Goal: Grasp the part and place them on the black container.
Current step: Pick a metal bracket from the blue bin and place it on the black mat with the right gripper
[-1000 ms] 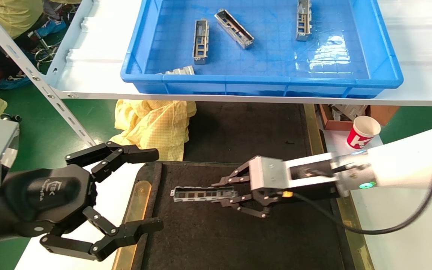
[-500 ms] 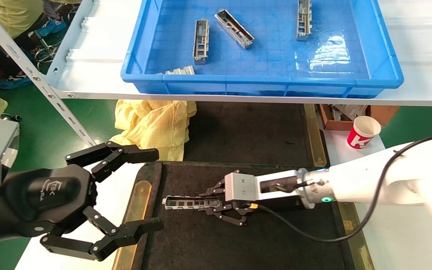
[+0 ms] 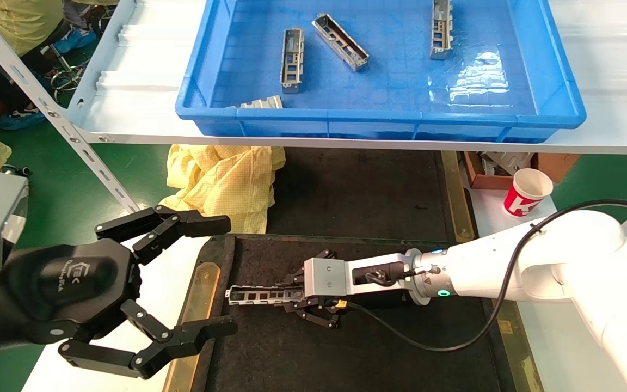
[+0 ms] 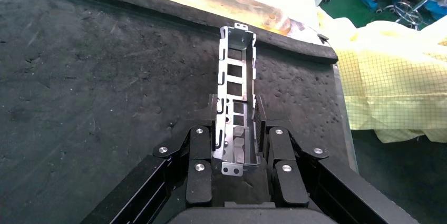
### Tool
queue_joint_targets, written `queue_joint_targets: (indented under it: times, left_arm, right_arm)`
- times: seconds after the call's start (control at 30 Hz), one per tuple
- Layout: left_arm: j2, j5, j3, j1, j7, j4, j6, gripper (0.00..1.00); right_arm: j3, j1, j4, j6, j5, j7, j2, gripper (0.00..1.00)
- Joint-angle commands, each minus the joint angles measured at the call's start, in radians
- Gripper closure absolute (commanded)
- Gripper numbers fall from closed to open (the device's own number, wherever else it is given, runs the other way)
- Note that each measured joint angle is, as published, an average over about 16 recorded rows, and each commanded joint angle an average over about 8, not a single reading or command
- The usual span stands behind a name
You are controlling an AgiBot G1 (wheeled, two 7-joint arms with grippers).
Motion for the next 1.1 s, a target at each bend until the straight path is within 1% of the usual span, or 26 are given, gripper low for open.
queue_joint_targets:
  times: [0.03,0.37,0.73,0.77,1.0,1.03,1.1]
  left_arm:
    - [0.0,0.0,0.0,0.0,0.0,0.0,0.0,0.0]
    - [0.0,0.0,0.0,0.0,0.0,0.0,0.0,0.0]
    - [0.0,0.0,0.0,0.0,0.0,0.0,0.0,0.0]
    - [0.0,0.0,0.0,0.0,0.0,0.0,0.0,0.0]
    - [0.0,0.0,0.0,0.0,0.0,0.0,0.0,0.0]
    - [0.0,0.0,0.0,0.0,0.0,0.0,0.0,0.0]
    - [0.0,0.0,0.0,0.0,0.0,0.0,0.0,0.0]
  right_arm:
    - [-0.001,0.0,-0.009,0.001,0.0,-0.01,-0.006,1.0]
    - [0.001,-0.014,-0.02,0.032,0.024,-0.016,-0.014,1.0]
    - [-0.015,-0.038,0.003,0.055,0.045,-0.006,-0.019,0.99]
    - [-0.018,-0.04,0.005,0.056,0.046,-0.004,-0.019,0.95]
    - [-0.034,-0.046,0.016,0.067,0.053,-0.001,-0.018,0.09]
    - [-0.036,-0.045,0.017,0.069,0.054,-0.001,-0.018,0.0]
    - [-0.04,-0.045,0.018,0.072,0.057,0.0,-0.018,0.0]
